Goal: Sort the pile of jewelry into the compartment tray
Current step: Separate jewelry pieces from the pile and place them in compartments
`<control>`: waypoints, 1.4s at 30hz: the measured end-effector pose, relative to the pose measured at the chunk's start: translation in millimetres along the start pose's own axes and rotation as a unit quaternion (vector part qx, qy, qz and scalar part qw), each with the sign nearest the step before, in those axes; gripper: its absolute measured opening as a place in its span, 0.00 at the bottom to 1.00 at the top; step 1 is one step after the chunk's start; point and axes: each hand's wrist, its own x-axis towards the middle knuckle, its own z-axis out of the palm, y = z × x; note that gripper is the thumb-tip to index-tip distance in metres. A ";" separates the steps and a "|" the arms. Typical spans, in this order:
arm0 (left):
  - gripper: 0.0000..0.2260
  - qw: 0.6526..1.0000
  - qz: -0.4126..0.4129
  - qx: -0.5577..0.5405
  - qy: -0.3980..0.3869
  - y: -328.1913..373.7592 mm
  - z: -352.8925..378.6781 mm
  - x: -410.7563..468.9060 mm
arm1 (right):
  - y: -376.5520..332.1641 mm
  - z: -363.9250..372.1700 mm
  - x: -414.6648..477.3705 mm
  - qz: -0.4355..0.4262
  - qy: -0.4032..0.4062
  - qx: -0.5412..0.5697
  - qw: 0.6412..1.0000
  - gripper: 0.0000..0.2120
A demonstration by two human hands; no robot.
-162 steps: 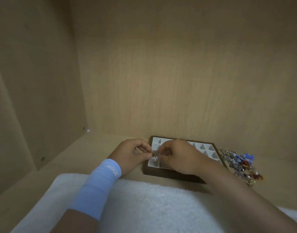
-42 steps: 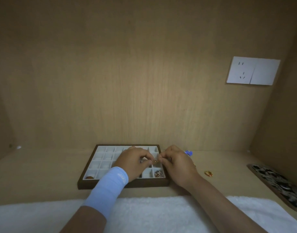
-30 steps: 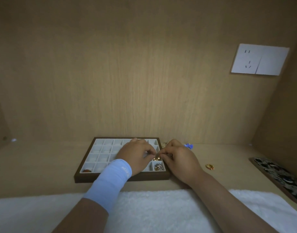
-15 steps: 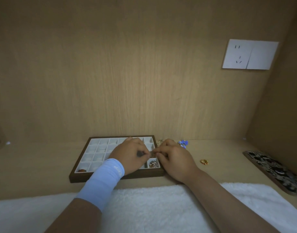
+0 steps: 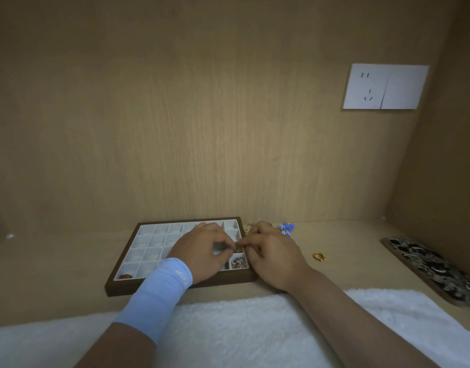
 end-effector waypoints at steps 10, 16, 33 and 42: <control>0.10 0.999 0.030 0.005 0.020 50.7 15.6 12.8 | 59.1 -79.1 -11.1 0.221 -0.029 -0.058 0.973 0.09; 0.13 0.998 0.044 0.006 -0.044 92.8 41.3 37.8 | 85.5 -89.3 -11.4 0.330 -0.190 -0.079 0.921 0.11; 0.11 0.997 -0.023 -0.068 0.025 73.7 44.5 47.1 | 66.2 -47.9 -0.9 0.199 0.016 0.153 0.968 0.09; 0.09 0.958 -0.070 -0.272 0.051 57.7 12.5 40.1 | 22.6 -32.8 4.2 0.182 0.144 0.468 0.853 0.04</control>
